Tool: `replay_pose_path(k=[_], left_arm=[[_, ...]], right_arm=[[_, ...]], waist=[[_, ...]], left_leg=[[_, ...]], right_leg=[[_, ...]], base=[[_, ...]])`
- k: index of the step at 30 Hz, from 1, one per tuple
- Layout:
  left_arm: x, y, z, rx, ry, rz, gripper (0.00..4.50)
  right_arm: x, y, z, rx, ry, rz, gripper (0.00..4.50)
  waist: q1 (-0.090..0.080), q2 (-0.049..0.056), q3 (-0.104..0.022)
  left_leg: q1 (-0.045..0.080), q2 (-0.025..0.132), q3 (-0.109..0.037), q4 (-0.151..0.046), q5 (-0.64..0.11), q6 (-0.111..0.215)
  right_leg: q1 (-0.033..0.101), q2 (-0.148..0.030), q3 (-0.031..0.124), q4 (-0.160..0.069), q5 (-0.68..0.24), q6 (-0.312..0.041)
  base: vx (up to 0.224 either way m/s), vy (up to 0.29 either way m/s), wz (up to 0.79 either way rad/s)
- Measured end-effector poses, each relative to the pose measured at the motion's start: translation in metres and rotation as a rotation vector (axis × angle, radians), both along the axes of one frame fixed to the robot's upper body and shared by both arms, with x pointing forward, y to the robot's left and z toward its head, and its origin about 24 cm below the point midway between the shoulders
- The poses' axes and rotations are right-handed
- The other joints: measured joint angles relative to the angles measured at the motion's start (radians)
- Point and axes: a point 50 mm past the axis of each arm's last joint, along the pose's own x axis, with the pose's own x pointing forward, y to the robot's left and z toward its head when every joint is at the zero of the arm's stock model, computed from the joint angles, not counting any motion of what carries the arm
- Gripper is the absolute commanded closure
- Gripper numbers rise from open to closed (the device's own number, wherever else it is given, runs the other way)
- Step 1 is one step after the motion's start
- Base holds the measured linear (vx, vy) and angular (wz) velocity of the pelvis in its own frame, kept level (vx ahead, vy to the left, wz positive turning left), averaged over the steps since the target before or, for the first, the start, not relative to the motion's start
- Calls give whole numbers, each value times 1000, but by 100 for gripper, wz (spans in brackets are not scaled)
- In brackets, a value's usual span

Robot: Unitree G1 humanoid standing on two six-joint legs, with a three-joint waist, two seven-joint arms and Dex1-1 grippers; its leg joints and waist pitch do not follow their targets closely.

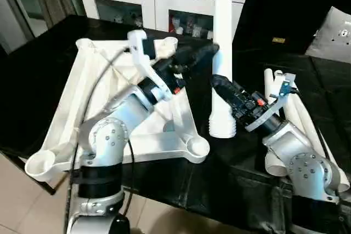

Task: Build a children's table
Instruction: Pick table leg

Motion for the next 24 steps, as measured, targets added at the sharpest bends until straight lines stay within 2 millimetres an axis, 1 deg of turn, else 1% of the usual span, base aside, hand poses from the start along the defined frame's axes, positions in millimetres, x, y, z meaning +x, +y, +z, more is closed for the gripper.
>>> replay_pose_path(k=[7, 8, 12, 13, 16, 17, 18, 19, 21, 22, 23, 24], left_arm=[[0, -6, -1, -6, 0, -28, 0], [0, -6, -2, -7, 5, -27, 30], [2, -5, -1, -13, -9, -3, 43], [2, -5, 0, -22, -22, 6, 73], [2, -5, 3, -50, -44, 3, 81], [1, -5, 4, -73, -49, -14, 104], [-1, -6, 5, -105, -55, -41, 104], [-3, -5, 6, -139, -63, -78, 119], [-6, -3, 8, -191, -70, -140, 134], [-8, -1, 8, -218, -73, -177, 134], [-10, 1, 8, -245, -83, -218, 157], [-12, 3, 8, -258, -91, -250, 157]], right_arm=[[-1, 11, 1, 13, -11, 66, 265], [-2, 12, 1, 16, -12, 73, 265], [-3, 18, 0, 8, -11, 94, 265], [-4, 19, 0, 10, -11, 98, 265], [-8, 19, -3, 36, -8, 120, 265], [-9, 20, -3, 42, -6, 132, 265], [-11, 21, -3, 52, -7, 153, 265], [-14, 22, -1, 56, -19, 191, 265], [-18, 24, 3, 63, -38, 238, 265], [-19, 25, 4, 75, -48, 258, 265], [-22, 26, 5, 87, -60, 278, 265], [-24, 26, 5, 94, -68, 292, 265]], waist=[[5, -1, 1], [5, -1, 1], [8, 0, 0], [9, -1, 0], [13, -1, 1], [14, -1, 1], [15, 0, 0], [16, 0, 0], [17, 0, 0], [18, 0, 0], [20, 0, 0], [22, 0, 0]], left_leg=[[-1, 0, 0, 0, 0, 0], [-1, 0, 0, 0, 0, 0], [-2, 0, -1, 0, 0, 0], [-2, 0, -1, 0, 0, 0], [-2, 0, -1, 0, 0, 1], [-2, 0, -1, 0, 0, 1], [-2, 0, -1, 0, -1, 1], [-2, 0, -1, 0, -1, 1], [-2, 0, -1, 0, -1, 1], [-2, 0, -1, 0, -1, 1], [-2, 0, -1, 0, -1, 1], [-2, 0, -1, 0, -1, 1]], right_leg=[[0, 0, 0, -1, 0, 0], [0, 0, -1, -1, 0, 0], [0, 0, -1, -2, 0, 0], [0, 0, -1, -2, 0, 0], [0, 0, -1, -3, 0, 0], [0, 0, -1, -3, 0, 0], [0, 0, -1, -3, 0, 0], [0, 0, -1, -3, 0, 0], [0, 0, -1, -3, 0, 0], [0, 0, -1, -3, 0, 0], [0, 0, -1, -3, 0, 0], [0, 0, -1, -3, 0, 0]], base=[[0, 0, 0], [0, 0, 0], [0, 0, 0], [0, 0, 0], [0, 0, 0], [0, 0, 0], [0, 0, 0], [0, 0, 0], [0, 0, 0], [0, 0, 0], [0, 0, 0], [0, 0, 0]])
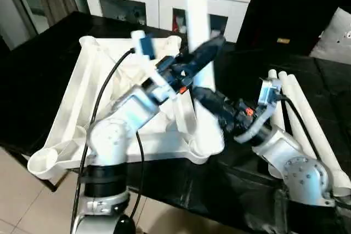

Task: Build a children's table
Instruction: Pick table leg

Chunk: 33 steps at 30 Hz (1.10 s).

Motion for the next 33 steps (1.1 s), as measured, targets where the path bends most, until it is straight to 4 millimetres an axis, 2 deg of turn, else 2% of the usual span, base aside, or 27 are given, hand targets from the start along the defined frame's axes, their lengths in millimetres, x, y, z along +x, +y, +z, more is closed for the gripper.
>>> replay_pose_path(k=[1, 3, 6, 8, 11, 20, 21, 23, 25, 26, 29, 32, 33], left_arm=[[-1, 3, -1, -10, -14, -34, 173], [-2, 5, -2, -19, -21, -59, 177], [-3, 9, -3, -23, -37, -98, 216], [-4, 11, -3, -51, -38, -137, 221], [-6, 14, -3, -73, -46, -186, 252], [-5, 16, -4, -70, -56, -223, 268], [-5, 16, -5, -72, -53, -221, 268], [-4, 16, -6, -77, -53, -213, 268], [-3, 16, -6, -66, -55, -200, 268], [-2, 16, -7, -56, -58, -189, 268], [0, 16, -8, -26, -64, -150, 268], [0, 18, -8, 43, -85, -91, 269], [1, 18, -8, 80, -100, -64, 269]], right_arm=[[-2, 0, 0, 8, -6, 21, 265], [-3, 2, 0, 15, -12, 41, 265], [-4, 4, 0, 24, -18, 67, 266], [-6, 6, 2, 26, -32, 90, 266], [-9, 5, 4, 25, -43, 116, 266], [-11, 4, 4, 2, -56, 116, 266], [-11, 4, 4, -1, -56, 113, 231], [-10, 4, 4, -7, -58, 106, 196], [-9, 3, 2, -29, -50, 83, 196], [-8, 3, 2, -38, -49, 77, 164], [-5, 0, 1, -77, -53, 39, 152], [-1, -1, 0, -139, -61, 11, 106], [1, -2, 0, -168, -62, -4, 106]], waist=[[1, 0, 0], [1, 0, 0], [1, 2, -1], [1, 5, -1], [2, 8, -2], [1, 11, -2], [1, 11, -2], [1, 11, -2], [1, 11, -2], [1, 11, -2], [1, 11, -2], [0, 10, -2], [0, 10, -2]], left_leg=[[0, 0, 0, 0, 0, 0], [0, 0, 0, 0, 0, 0], [0, 0, 0, 0, 1, 0], [0, 0, 0, 0, 1, 0], [0, 0, 0, 0, 1, 0], [0, 0, 0, 0, 1, 0], [0, 0, 0, 0, 1, 0], [0, 0, 0, 0, 1, 0], [0, 0, 0, 0, 1, 0], [0, 0, 0, 0, 1, 0], [0, 0, 0, 0, 1, 0], [0, 0, 0, 0, 1, 0], [0, 1, 0, 0, 1, 0]], right_leg=[[0, 0, 0, 0, 0, 0], [0, 0, 0, 0, 0, 0], [0, 0, 0, 0, 1, 0], [0, 0, 0, -1, 1, 0], [0, 0, 0, -1, 1, 0], [0, 0, 0, 0, 1, 0], [0, 0, 0, 0, 1, 0], [0, 0, 0, -1, 1, 0], [0, 0, 0, -1, 1, 0], [0, 0, 0, -1, 1, 0], [0, 0, 0, -1, 1, 0], [0, 0, 0, -1, 1, 0], [0, 0, 0, -1, 1, 0]], base=[[0, 0, 0], [0, 0, 0], [0, 0, 0], [0, 0, 0], [0, 0, 0], [0, 0, 0], [0, 0, 0], [0, 0, 0], [0, 0, 0], [0, 0, 0], [0, 0, 0], [0, 0, 0], [0, 0, 0]])
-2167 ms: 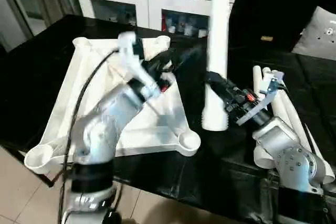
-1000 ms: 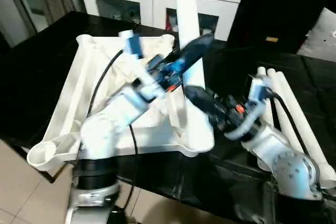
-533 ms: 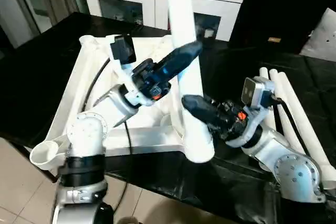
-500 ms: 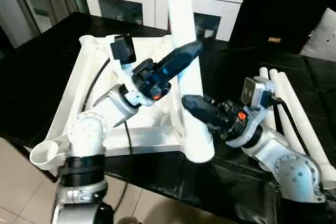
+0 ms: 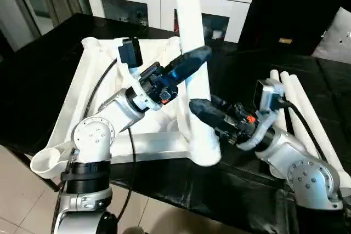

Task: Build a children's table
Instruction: Pick table leg

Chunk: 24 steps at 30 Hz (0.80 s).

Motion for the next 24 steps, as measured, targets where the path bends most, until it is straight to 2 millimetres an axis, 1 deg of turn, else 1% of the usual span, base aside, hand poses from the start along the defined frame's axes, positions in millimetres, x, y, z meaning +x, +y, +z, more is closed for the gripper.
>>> replay_pose_path(k=[1, 3, 4, 6, 7, 9, 10, 14, 16, 18, 19, 20, 22, 24], left_arm=[[0, -1, 1, 29, -19, 21, 269], [1, -2, 2, 104, -62, 81, 269], [1, -5, 3, 172, -96, 138, 269], [3, -11, 2, 258, -131, 214, 269], [6, -13, 2, 317, -153, 285, 269], [9, -17, 3, 377, -175, 363, 269], [11, -18, 3, 408, -184, 421, 269], [14, -22, 3, 447, -182, 543, 269], [15, -24, 3, 456, -187, 584, 269], [15, -25, 4, 461, -194, 599, 269], [15, -25, 4, 467, -198, 608, 269], [15, -25, 4, 468, -197, 615, 269], [14, -28, 4, 464, -193, 617, 269], [14, -30, 3, 467, -192, 619, 269]], right_arm=[[2, -1, 0, -24, -4, -15, 106], [6, 1, 1, -93, -20, -51, 78], [10, 3, 1, -172, -40, -84, 64], [16, 7, 1, -273, -57, -136, 64], [21, 11, -1, -322, -50, -180, 64], [27, 12, -4, -364, -30, -237, 64], [28, 14, -6, -381, -17, -269, 90], [32, 22, -11, -408, 13, -321, 104], [36, 26, -10, -419, 20, -345, 133], [36, 27, -10, -415, 26, -351, 141], [36, 29, -11, -411, 34, -356, 156], [36, 30, -11, -406, 42, -362, 156], [36, 31, -12, -404, 54, -370, 180], [36, 32, -13, -406, 63, -367, 192]], waist=[[0, 0, 0], [0, 0, 0], [0, 0, 0], [0, -2, 0], [0, -3, 1], [-1, -6, 1], [0, -9, 1], [-3, -11, 3], [-3, -14, 4], [-2, -16, 6], [-3, -18, 7], [-3, -19, 7], [-2, -22, 7], [-2, -24, 7]], left_leg=[[0, 0, 0, 0, 0, 0], [0, 0, 0, 0, 0, 0], [0, 0, 0, 0, 0, 0], [0, 0, 0, 0, 1, -1], [0, 0, 0, 0, 1, -1], [0, 0, 1, 0, 1, -2], [0, 0, 1, 0, 1, -2], [-1, 0, 1, 0, 1, -2], [-1, 0, 1, 0, 1, -2], [-1, 0, 1, 0, 1, -2], [-1, 0, 1, 0, 1, -2], [-1, 0, 1, 0, 1, -2], [-1, 0, 1, 0, 1, -2], [-1, 0, 1, 0, 1, -2]], right_leg=[[0, 0, 0, 0, 0, 0], [0, 0, 0, 0, 0, 0], [0, 0, 0, 0, 0, 1], [0, 0, 0, -1, 1, 2], [0, 0, 0, 0, -1, 6], [0, 0, 1, 0, -2, 7], [0, 0, 0, 0, -2, 7], [0, 0, 1, 0, 1, 2], [0, 0, 1, 0, 1, 2], [-1, 0, 0, 0, 1, 2], [-1, 0, 1, 0, 1, 2], [-1, 0, 1, 0, 1, 2], [-1, 0, 1, 0, 1, 2], [-1, 0, 1, 0, 1, 2]], base=[[0, 0, 0], [0, 0, 0], [0, 0, 0], [0, 0, 0], [0, 0, 0], [0, 0, 0], [0, 0, 0], [0, 0, 0], [0, 0, 0], [0, 0, 0], [0, 0, 0], [0, 0, 0], [0, 0, 0], [0, 0, 0]])
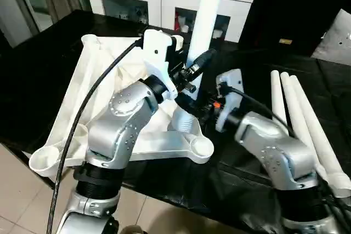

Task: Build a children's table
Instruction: Pick table leg

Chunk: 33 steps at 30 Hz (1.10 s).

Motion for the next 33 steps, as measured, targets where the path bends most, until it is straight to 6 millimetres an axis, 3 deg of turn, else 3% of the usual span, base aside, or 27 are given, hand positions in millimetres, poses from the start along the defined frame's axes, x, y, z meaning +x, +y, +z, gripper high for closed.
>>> replay_pose_path(k=[7, 21, 24, 33], left_arm=[[-1, -1, -2, -5, 10, 3, 269], [-1, 0, -10, 6, 52, 12, 269], [-1, 1, -10, -7, 61, 9, 199], [-2, 11, -6, -86, 60, -82, 145]], right_arm=[[-1, 2, -2, -3, 23, 5, 251], [-5, 6, -11, -8, 57, -14, 262], [-5, 6, -11, 3, 63, -10, 262], [-1, -20, -21, 5, 95, -20, 263]], waist=[[-1, -1, 0], [-2, 0, 0], [-2, 3, -1], [-1, 2, 0]], left_leg=[[0, 0, 0, 0, 0, 0], [1, 0, -1, 0, 1, -1], [0, 0, -1, 0, 0, -1], [1, 0, 0, 1, 1, 0]], right_leg=[[0, 0, 0, 0, 0, 0], [0, 0, 0, 1, 1, 0], [0, 0, 0, 1, 1, 0], [0, 0, 0, 2, 1, -1]], base=[[0, 0, 0], [0, 0, 0], [0, 0, 0], [0, 0, 0]])
